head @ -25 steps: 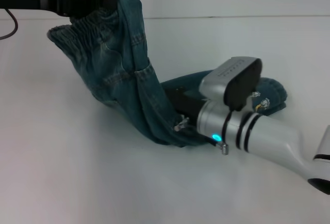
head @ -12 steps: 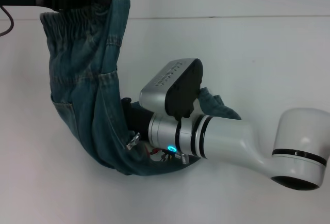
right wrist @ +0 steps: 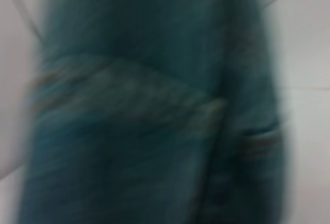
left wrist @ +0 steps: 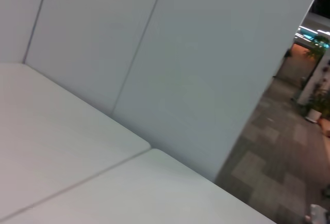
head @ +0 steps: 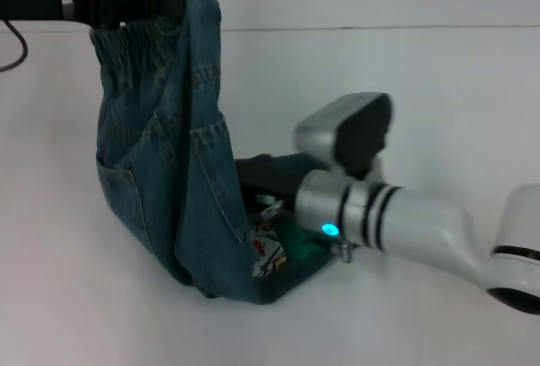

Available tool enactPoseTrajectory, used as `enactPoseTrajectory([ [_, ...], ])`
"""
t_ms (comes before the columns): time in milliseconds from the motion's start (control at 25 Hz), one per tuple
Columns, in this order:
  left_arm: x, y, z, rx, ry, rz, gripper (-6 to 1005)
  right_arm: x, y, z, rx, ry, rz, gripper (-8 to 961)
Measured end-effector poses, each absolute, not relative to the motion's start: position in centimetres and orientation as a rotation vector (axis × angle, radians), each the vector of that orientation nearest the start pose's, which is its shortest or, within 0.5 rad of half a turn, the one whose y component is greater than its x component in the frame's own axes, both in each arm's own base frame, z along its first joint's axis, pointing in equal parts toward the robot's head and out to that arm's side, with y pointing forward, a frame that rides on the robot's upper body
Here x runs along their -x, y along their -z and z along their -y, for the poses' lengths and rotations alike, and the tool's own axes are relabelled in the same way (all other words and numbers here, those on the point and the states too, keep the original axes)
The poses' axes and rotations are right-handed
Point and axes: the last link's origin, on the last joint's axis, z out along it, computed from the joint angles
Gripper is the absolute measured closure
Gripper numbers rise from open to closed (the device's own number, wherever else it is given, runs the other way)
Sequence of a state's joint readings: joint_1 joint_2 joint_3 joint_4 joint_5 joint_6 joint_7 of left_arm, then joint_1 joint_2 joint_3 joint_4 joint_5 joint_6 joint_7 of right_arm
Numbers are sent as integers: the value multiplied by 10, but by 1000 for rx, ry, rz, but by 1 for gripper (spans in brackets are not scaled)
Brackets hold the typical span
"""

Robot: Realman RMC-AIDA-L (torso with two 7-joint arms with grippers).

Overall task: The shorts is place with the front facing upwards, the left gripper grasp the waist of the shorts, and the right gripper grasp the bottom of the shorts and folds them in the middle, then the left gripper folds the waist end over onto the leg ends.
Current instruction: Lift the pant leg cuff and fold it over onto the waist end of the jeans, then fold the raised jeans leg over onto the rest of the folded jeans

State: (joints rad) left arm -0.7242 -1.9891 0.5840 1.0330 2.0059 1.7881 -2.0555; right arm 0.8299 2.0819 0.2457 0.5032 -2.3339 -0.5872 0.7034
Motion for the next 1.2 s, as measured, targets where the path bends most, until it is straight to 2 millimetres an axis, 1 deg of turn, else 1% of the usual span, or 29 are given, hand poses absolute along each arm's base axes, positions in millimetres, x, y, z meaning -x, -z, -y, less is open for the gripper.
enactPoseTrajectory([
  [120, 166, -100, -378, 2768, 781, 844, 926, -190, 157, -343, 2397, -751, -978, 921],
  [160, 164, -97, -377, 2778, 784, 842, 926, -201, 147, -348, 2345, -774, -1000, 921],
  [280, 159, -84, -374, 2816, 789, 820, 927, -224, 126, -358, 2228, -809, -1043, 920],
  [320, 156, -77, -373, 2831, 788, 810, 927, -233, 116, -363, 2175, -826, -1056, 920],
  [400, 151, -66, -372, 2853, 784, 794, 927, -245, 100, -369, 2091, -876, -1072, 919],
  [440, 148, -58, -373, 2860, 777, 787, 927, -255, 83, -373, 2004, -944, -1087, 919],
  [480, 145, -52, -373, 2866, 771, 781, 927, -255, 83, -373, 2004, -944, -1087, 919],
  [640, 136, -22, -372, 2901, 739, 745, 928, -277, 39, -379, 1796, -1125, -1139, 919],
  [760, 131, -3, -371, 2919, 727, 746, 928, -288, 16, -379, 1714, -1202, -1143, 918],
  [880, 129, 17, -371, 2939, 701, 777, 912, -295, 6, -378, 1682, -1223, -1152, 918],
  [1040, 131, 50, -371, 2962, 613, 856, 892, -298, 5, -374, 1671, -1228, -1158, 918],
  [1120, 131, 62, -369, 2970, 582, 874, 881, -298, 6, -373, 1672, -1227, -1157, 918],
  [1200, 129, 65, -368, 2972, 594, 879, 871, -299, 6, -373, 1673, -1225, -1157, 918],
])
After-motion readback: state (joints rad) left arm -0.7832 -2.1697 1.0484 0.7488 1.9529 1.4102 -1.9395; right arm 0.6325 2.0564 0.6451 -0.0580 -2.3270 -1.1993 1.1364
